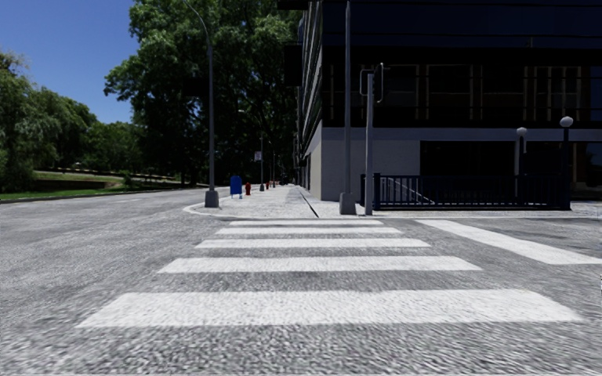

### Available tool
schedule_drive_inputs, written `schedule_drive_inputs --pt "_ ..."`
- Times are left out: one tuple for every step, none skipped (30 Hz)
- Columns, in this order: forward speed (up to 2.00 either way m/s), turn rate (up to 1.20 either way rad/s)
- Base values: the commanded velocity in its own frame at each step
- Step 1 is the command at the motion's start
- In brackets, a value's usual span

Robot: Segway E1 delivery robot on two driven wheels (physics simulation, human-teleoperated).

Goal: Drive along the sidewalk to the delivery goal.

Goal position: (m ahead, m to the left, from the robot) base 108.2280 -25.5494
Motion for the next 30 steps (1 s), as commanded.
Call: schedule_drive_inputs --pt "1.31 -0.34" --pt "1.31 -0.24" --pt "1.31 -0.24" --pt "1.31 -0.18" --pt "1.31 -0.17" --pt "1.31 -0.16" --pt "1.31 -0.03" --pt "1.31 -0.03" --pt "1.31 0.00" --pt "1.31 0.00" --pt "1.31 0.00" --pt "1.31 0.00" --pt "1.31 0.00" --pt "1.31 0.00" --pt "1.31 0.00" --pt "1.31 0.00" --pt "1.30 0.00" --pt "1.30 0.00" --pt "1.30 0.00" --pt "1.44 0.00" --pt "2.00 0.03" --pt "2.00 0.03" --pt "2.00 0.13" --pt "2.00 0.17" --pt "2.00 0.21" --pt "2.00 0.23" --pt "2.00 0.23" --pt "2.00 0.31" --pt "2.00 0.34" --pt "2.00 0.34"
